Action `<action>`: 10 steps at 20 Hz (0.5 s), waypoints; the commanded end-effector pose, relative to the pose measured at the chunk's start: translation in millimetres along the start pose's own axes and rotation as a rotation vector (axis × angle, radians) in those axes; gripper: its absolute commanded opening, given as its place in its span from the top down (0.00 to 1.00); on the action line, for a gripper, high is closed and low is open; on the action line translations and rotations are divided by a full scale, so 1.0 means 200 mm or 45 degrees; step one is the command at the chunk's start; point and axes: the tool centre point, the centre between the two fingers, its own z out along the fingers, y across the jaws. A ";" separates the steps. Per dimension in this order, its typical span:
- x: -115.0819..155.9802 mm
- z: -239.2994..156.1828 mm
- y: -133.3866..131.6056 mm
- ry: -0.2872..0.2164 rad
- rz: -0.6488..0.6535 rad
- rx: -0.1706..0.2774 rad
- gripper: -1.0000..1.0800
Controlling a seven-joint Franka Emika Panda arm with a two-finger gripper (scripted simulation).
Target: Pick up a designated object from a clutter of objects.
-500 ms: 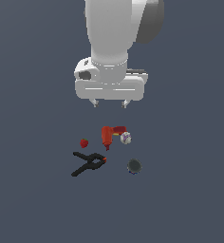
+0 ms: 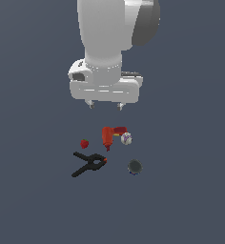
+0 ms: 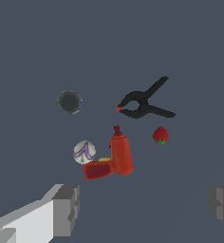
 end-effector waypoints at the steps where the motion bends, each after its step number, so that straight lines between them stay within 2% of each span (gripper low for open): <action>1: 0.00 0.00 0.01 -0.002 0.007 -0.004 0.04; 10: 0.03 0.09 0.05 -0.001 0.067 0.007 0.04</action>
